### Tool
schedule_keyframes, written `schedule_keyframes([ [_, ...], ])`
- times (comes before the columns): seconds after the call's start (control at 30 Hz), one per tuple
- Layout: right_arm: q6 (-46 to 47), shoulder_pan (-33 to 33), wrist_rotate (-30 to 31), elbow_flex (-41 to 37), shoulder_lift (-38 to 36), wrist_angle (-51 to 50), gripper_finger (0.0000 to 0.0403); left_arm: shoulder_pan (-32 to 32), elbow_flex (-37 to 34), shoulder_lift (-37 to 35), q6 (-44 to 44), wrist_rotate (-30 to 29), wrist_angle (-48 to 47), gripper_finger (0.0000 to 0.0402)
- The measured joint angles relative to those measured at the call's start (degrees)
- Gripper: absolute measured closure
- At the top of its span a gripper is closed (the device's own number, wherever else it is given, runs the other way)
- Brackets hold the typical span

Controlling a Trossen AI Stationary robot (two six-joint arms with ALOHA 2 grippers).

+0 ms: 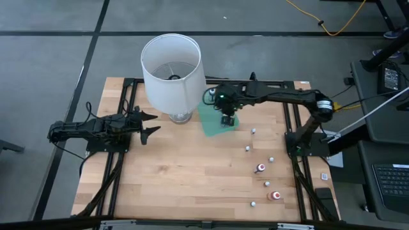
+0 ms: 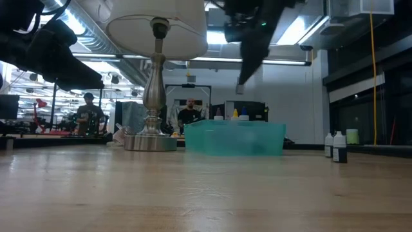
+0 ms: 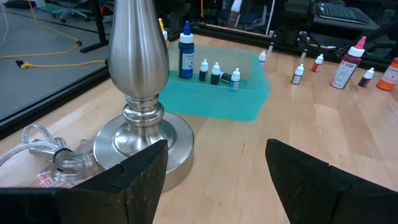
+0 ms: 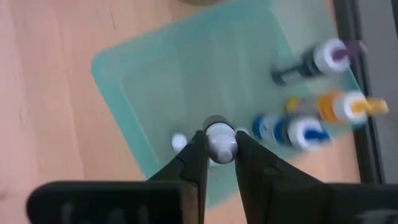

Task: Pick & Place food coloring
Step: Put the small brown food coloring bottle into the green bin

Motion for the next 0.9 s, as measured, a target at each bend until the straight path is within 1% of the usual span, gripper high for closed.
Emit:
schedule_keyframes([
  [0.1, -0.8, 0.2, -1.0, 2.0, 3.6, 0.8, 0.034, 0.0, 0.0, 0.0, 0.0, 0.0, 0.0, 0.0136],
  [0.3, -1.3, 1.2, -1.1, 1.0, 8.4, 2.3, 0.0335, 0.0, 0.0, 0.0, 0.0, 0.0, 0.0, 0.0133],
  [0.4, -2.2, 2.4, -1.2, -0.4, 9.3, 4.5, 0.034, 0.0, 0.0, 0.0, 0.0, 0.0, 0.0, 0.0134],
  [0.6, -1.9, 4.3, -1.2, -4.4, 9.9, 8.2, 0.0335, 0.0, 0.0, 0.0, 0.0, 0.0, 0.0, 0.0136],
  [0.8, -1.7, 4.7, -1.2, -8.7, 9.9, 12.3, 0.0338, 0.0, 0.0, 0.0, 0.0, 0.0, 0.0, 0.0133],
  [0.9, -2.1, 4.7, -1.1, -9.6, 9.9, 14.6, 0.0335, 0.0, 0.0, 0.0, 0.0, 0.0, 0.0, 0.0134],
])
